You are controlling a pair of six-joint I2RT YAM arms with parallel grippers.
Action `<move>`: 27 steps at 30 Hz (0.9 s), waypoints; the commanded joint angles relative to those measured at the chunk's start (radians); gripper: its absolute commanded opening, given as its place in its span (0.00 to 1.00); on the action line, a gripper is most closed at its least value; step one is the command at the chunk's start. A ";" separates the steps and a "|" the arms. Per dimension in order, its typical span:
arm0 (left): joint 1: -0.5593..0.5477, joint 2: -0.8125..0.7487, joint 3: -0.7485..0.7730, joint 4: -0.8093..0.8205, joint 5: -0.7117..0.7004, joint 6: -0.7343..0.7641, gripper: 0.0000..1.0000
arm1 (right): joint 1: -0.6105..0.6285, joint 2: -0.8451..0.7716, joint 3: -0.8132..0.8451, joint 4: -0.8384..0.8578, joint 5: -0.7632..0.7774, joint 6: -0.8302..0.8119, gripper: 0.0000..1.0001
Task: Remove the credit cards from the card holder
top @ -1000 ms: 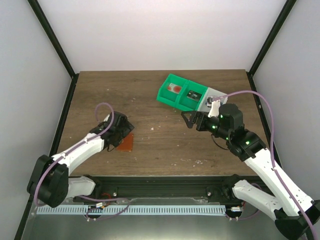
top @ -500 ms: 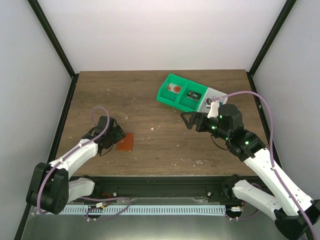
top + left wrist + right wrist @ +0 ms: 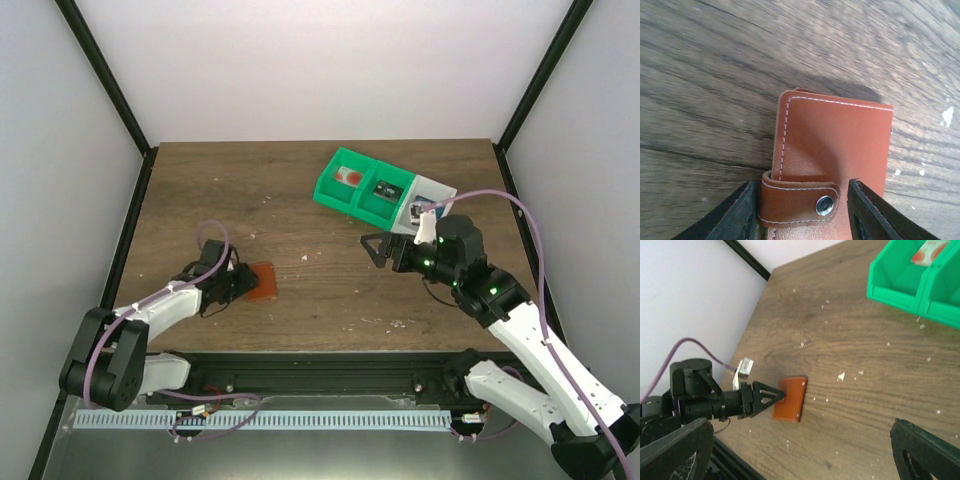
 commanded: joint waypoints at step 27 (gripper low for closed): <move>0.002 -0.042 -0.149 0.325 0.268 -0.048 0.42 | 0.136 0.824 -0.009 0.529 -0.262 0.040 0.36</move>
